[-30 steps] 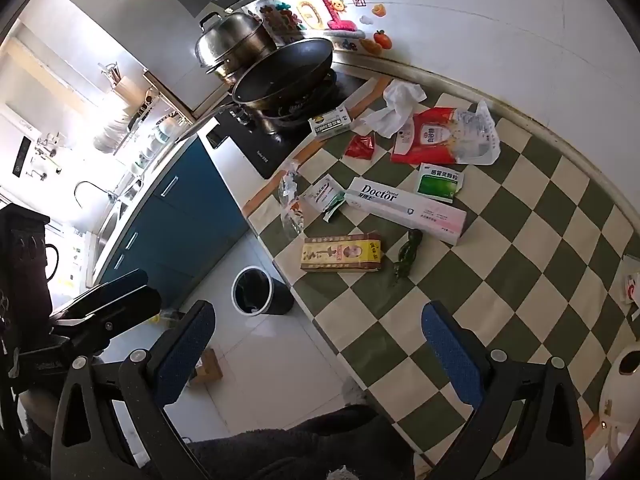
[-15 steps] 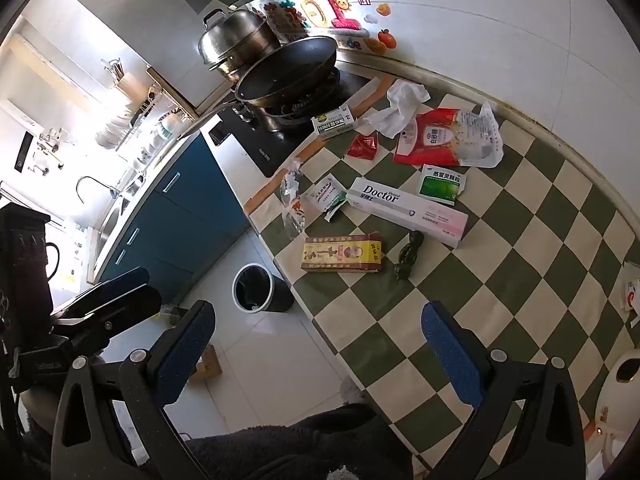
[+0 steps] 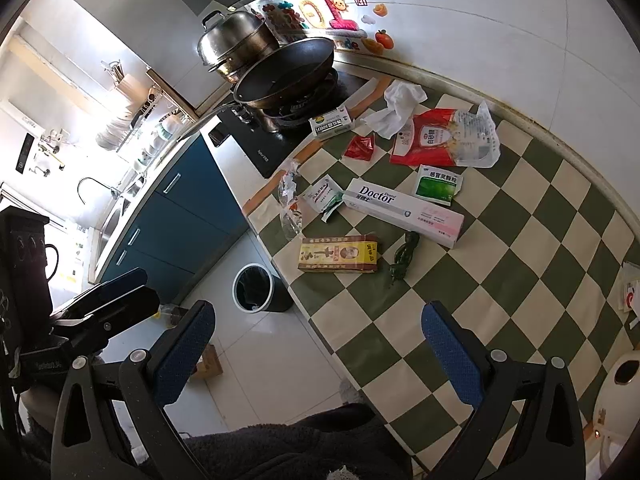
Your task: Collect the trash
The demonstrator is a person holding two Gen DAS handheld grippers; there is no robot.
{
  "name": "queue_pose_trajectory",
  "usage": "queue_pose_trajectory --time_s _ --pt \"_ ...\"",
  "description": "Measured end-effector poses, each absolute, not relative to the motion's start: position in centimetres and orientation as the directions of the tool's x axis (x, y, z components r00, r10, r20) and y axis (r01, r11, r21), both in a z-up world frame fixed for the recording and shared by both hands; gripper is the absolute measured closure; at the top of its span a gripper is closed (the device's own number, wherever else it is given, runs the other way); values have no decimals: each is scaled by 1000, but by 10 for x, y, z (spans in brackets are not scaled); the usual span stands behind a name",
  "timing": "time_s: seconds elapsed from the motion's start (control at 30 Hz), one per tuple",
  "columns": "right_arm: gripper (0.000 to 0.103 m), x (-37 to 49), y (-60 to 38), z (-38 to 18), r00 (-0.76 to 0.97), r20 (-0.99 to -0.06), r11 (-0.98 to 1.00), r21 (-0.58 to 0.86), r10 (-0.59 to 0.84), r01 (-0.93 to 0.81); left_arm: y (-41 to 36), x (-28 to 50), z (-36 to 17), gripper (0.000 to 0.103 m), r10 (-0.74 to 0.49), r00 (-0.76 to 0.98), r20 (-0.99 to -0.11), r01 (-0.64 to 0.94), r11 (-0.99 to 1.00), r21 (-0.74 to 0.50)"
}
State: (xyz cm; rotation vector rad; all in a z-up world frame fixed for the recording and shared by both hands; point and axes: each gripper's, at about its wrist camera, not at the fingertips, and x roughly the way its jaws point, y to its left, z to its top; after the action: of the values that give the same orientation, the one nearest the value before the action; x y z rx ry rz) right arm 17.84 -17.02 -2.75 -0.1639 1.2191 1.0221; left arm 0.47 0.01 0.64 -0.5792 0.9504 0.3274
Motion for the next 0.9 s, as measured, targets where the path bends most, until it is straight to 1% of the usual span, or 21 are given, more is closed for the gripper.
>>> queue_pose_trajectory --time_s 0.9 --pt "0 179 -169 -23 -21 -825 565 406 565 -719 -2 7 9 0 9 564 -826 -491 808 -326"
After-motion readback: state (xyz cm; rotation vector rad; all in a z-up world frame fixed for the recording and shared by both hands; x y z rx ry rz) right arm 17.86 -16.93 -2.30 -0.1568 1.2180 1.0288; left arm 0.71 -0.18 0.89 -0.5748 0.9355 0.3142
